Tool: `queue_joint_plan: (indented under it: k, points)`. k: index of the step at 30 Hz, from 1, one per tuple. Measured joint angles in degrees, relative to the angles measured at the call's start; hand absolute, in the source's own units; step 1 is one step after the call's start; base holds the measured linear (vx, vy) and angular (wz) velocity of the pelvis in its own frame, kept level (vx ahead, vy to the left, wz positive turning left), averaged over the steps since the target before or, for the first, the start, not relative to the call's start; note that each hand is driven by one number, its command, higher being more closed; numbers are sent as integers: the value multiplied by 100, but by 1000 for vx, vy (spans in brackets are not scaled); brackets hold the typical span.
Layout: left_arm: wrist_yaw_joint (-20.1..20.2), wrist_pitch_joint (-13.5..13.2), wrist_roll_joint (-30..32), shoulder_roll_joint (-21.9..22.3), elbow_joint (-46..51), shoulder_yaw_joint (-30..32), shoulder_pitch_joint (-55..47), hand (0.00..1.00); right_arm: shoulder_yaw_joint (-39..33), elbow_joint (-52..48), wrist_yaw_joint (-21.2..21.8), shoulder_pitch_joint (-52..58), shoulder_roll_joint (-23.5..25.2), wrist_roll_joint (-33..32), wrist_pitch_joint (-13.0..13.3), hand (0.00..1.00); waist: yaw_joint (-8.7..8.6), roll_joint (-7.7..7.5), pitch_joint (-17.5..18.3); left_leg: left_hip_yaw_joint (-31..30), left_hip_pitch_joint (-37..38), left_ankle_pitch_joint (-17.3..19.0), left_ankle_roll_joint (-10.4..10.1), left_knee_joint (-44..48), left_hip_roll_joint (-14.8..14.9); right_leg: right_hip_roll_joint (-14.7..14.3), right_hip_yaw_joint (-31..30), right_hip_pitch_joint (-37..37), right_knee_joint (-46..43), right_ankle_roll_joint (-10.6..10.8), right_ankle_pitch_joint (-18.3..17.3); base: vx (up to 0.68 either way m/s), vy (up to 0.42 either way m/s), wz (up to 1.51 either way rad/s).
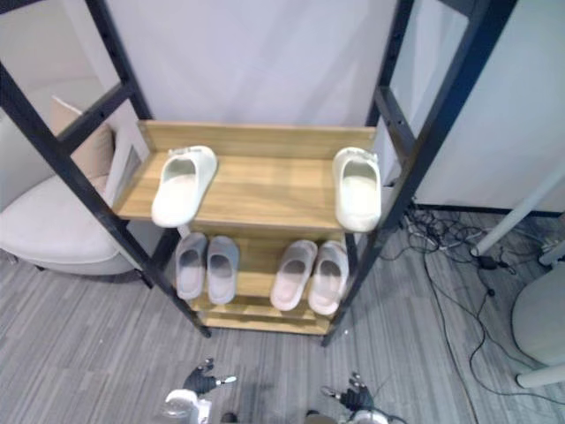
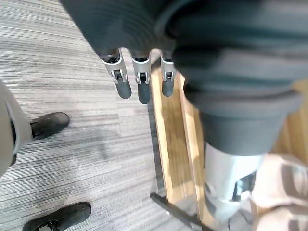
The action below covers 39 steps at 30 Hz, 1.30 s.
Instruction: Organize the slippers on the shoe rack
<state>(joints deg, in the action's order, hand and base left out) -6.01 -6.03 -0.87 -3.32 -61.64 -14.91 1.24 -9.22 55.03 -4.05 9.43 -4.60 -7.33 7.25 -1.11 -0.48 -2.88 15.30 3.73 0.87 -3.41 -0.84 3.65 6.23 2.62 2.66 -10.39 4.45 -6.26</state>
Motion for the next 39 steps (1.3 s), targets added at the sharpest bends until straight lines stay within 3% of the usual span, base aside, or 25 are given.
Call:
queue_joint_plan:
  k: [7,11,17,21,25,33,39]
  points:
    - [149,-96,87,-26,516,-1914,38,0,-132,68,-61,319,-7,-20,2,0,-168,6,-4,162,176,47,-53,-110,-34,-17,-200,-69,89,30,69,-2,21,-14]
    - [468,-167,88,-43,1483,-3038,262,0,-200,223,-72,347,-2,-181,-5,0,-204,14,-4,148,205,42,-44,-132,-41,-20,-211,-81,92,33,64,3,1,-1]
    - [997,-371,-181,-191,3660,-3813,395,0,-389,220,-68,421,-12,-235,6,0,-231,79,2,-35,238,5,10,-215,-119,21,-102,-139,92,46,15,25,6,10]
    - [991,-514,-555,-578,5052,-3598,634,0,-393,216,-67,434,-43,-231,14,0,-229,128,18,-140,243,4,11,-222,-116,27,13,-226,152,43,8,25,-5,14]
    - [606,-658,-659,-721,6069,-2628,1050,0,-385,199,-54,515,-65,-227,26,0,-189,155,40,-187,236,7,14,-231,-108,64,68,-246,138,73,-20,22,-7,7]
    - [-159,-741,-1,-737,5976,-1439,2229,0,-407,177,51,643,-66,-211,26,0,-173,72,82,-179,214,10,28,-218,-152,113,52,-212,-35,101,-96,16,7,0]
    - [-568,-704,193,-991,4992,-663,3046,0,-541,54,132,727,-48,-213,9,0,-218,-12,170,-147,110,6,32,-204,-149,112,8,-23,-189,89,-162,-6,-6,-2]
